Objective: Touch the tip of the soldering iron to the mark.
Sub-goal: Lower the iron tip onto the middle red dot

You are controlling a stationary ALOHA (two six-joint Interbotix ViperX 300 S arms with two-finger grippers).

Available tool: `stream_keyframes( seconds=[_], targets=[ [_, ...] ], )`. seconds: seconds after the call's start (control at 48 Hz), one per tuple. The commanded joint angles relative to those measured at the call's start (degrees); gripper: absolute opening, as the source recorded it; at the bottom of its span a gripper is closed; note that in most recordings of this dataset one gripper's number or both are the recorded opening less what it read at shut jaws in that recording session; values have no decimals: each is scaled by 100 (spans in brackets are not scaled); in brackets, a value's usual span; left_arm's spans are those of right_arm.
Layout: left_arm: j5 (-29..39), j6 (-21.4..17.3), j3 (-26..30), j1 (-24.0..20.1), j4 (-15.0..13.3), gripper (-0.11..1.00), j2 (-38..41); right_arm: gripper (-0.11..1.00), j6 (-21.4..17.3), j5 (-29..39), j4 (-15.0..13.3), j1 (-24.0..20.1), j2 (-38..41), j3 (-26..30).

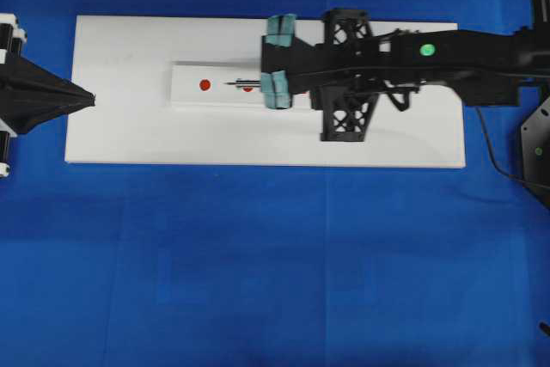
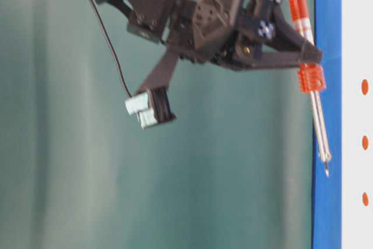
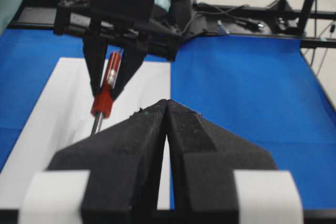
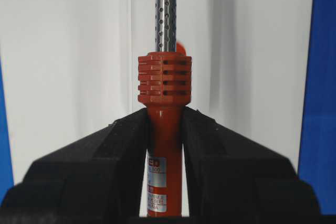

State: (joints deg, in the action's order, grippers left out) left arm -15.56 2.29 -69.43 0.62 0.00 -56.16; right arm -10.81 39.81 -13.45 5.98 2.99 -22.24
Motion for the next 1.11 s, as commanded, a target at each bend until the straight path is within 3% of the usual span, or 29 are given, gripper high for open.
stream_keyframes(
  seconds=[0.0, 0.417, 1.084],
  targets=[
    [-44, 9, 62, 18, 9, 0, 44, 6, 18, -88, -9, -9, 53, 255],
    [-26, 18, 62, 18, 9, 0, 35, 6, 62, -229, -44, 167, 589, 483],
    [-26, 9, 62, 18, 9, 0, 44, 6, 360, -422, 79, 220, 800, 475]
  ],
)
